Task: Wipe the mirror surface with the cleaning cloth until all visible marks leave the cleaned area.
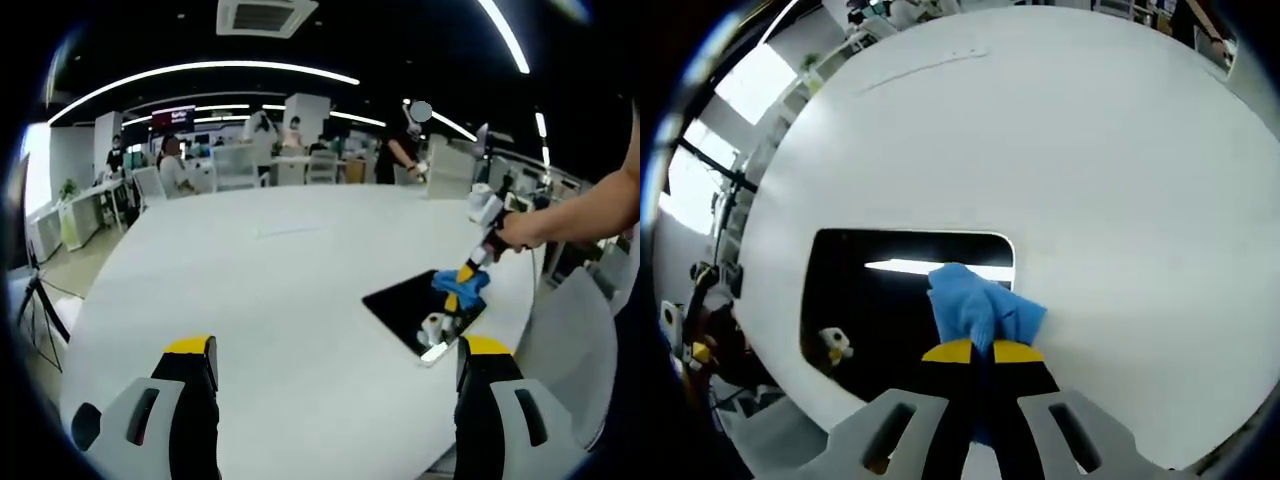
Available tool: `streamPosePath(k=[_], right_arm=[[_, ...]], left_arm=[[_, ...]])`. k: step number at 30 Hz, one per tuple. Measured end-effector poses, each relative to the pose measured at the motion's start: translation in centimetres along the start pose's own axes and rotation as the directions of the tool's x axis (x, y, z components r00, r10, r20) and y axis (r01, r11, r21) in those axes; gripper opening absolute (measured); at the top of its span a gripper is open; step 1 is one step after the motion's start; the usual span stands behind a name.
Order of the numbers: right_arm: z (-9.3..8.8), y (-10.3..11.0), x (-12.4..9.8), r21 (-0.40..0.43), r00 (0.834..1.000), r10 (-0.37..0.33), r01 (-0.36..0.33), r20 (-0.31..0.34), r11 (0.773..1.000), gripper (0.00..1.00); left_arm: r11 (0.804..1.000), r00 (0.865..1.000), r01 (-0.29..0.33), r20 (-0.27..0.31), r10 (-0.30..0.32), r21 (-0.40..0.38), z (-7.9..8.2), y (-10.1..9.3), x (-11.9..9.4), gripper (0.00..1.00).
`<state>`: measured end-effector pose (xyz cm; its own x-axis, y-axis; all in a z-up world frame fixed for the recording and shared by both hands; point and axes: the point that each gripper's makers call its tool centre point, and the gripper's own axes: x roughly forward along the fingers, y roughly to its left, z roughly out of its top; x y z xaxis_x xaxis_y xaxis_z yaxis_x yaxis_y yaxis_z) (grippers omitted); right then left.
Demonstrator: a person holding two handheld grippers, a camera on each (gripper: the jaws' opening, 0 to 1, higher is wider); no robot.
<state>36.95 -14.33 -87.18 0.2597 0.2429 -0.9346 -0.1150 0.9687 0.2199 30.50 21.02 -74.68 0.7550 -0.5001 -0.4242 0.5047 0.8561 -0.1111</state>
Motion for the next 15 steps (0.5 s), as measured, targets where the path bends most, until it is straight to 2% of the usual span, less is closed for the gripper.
streamPosePath(k=[7,15], right_arm=[[1.1,-0.1,0.4,-0.001,1.0,0.001,-0.001,0.004,1.0,0.0],[2.3,0.0,0.6,-0.009,1.0,0.003,-0.003,0.007,1.0,0.0]], left_arm=[[1.0,1.0,-0.007,-0.009,0.007,0.0,-0.6,-0.4,-0.1,1.0],[1.0,1.0,-0.012,-0.006,0.012,0.008,0.0,-0.7,0.1,1.0]])
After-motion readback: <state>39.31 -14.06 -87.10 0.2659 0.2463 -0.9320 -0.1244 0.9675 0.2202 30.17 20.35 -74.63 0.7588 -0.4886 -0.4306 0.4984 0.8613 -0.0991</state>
